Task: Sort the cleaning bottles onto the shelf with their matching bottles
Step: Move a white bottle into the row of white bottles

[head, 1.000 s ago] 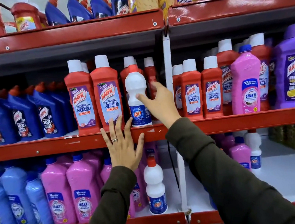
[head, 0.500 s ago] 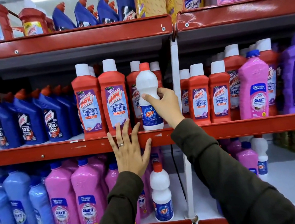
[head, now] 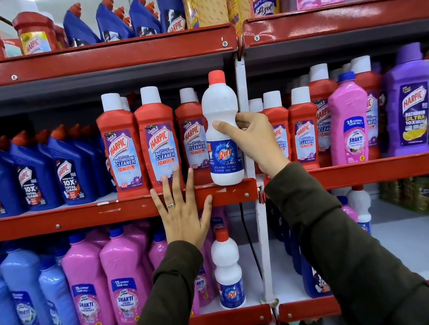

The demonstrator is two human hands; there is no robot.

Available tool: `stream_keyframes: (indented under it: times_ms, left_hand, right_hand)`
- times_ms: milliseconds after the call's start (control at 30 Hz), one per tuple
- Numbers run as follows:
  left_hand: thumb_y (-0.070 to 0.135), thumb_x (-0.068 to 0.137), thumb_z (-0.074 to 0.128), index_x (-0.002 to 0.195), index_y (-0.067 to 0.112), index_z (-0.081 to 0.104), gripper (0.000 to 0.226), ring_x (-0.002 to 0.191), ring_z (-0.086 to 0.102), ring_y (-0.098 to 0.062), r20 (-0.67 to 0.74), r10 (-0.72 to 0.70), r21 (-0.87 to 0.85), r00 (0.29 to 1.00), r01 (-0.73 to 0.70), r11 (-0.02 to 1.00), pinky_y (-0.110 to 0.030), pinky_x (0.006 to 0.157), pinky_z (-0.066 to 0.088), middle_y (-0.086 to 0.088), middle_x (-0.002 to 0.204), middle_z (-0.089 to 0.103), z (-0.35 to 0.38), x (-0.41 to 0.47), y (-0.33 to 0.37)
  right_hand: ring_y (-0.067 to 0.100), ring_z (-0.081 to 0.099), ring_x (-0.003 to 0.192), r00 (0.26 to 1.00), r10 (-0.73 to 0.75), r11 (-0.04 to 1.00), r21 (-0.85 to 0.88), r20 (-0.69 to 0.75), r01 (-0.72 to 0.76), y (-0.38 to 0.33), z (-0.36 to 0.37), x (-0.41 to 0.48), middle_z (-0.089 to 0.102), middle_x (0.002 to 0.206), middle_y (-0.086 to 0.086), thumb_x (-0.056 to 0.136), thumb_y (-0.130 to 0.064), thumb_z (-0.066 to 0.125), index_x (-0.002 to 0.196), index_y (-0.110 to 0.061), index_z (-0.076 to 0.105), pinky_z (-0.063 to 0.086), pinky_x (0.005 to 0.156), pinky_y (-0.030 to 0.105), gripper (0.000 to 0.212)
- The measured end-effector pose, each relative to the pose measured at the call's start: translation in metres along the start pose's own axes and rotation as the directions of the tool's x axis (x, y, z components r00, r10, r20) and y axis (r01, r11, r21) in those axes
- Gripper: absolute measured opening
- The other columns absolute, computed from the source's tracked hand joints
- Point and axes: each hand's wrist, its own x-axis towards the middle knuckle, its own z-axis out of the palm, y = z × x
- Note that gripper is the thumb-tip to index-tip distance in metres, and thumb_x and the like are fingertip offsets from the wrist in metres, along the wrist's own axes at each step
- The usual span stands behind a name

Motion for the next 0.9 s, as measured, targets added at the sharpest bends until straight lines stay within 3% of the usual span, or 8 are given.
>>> stream_keyframes:
  times_ms: [267,433,533,733,900]
  left_hand:
    - [0.048,0.102,0.030,0.160,0.020,0.025,0.065,0.156,0.013,-0.036,-0.028,-0.018,-0.077,0.999,0.016,0.997,-0.063,0.123,0.006,-0.015,0.169,0.017,-0.013,-0.014,0.028]
    - [0.052,0.101,0.032,0.157,0.019,0.032,0.065,0.155,0.015,-0.035,-0.031,0.013,-0.119,0.999,-0.017,0.993,-0.063,0.123,0.004,-0.013,0.167,0.023,-0.015,-0.035,0.077]
    - [0.053,0.100,0.035,0.155,0.019,0.036,0.065,0.155,0.018,-0.034,-0.011,0.014,-0.120,1.000,-0.015,0.993,-0.063,0.123,0.006,-0.013,0.166,0.027,-0.011,-0.052,0.111]
    - [0.051,0.100,0.037,0.155,0.021,0.037,0.062,0.154,0.021,-0.032,0.068,0.014,-0.119,0.998,-0.005,0.993,-0.061,0.122,0.010,-0.009,0.165,0.029,0.003,-0.091,0.182]
    - [0.050,0.099,0.040,0.152,0.022,0.041,0.061,0.154,0.021,-0.031,0.144,0.034,-0.192,0.989,-0.006,0.981,-0.060,0.122,0.012,-0.008,0.164,0.031,0.018,-0.125,0.236]
  right_hand:
    - [0.017,0.075,0.106,0.999,0.035,0.999,0.043,-0.040,-0.034,0.026,-0.058,-0.038,0.079,0.115,0.003,0.089,-0.028,0.079,0.118,-0.008,0.075,0.061,0.093,0.038,0.035]
    - [0.002,0.075,0.095,0.997,0.063,0.996,0.063,-0.033,-0.061,0.049,-0.104,-0.062,0.079,0.107,-0.004,0.088,-0.022,0.080,0.113,-0.012,0.075,0.055,0.081,0.017,0.028]
    - [-0.006,0.073,0.085,0.997,0.071,0.996,0.052,-0.028,-0.069,0.064,-0.135,-0.077,0.078,0.100,-0.009,0.087,-0.019,0.080,0.111,-0.015,0.074,0.054,0.074,0.012,0.025]
    - [0.018,0.076,0.099,0.994,0.086,0.996,-0.008,-0.060,-0.087,0.097,-0.197,-0.107,0.079,0.109,0.004,0.084,-0.020,0.083,0.116,-0.007,0.074,0.059,0.085,0.030,0.036]
    - [0.021,0.075,0.105,0.989,0.140,0.990,-0.019,-0.047,-0.141,0.129,-0.243,-0.131,0.078,0.112,0.002,0.084,-0.019,0.084,0.119,-0.010,0.072,0.060,0.092,0.037,0.038]
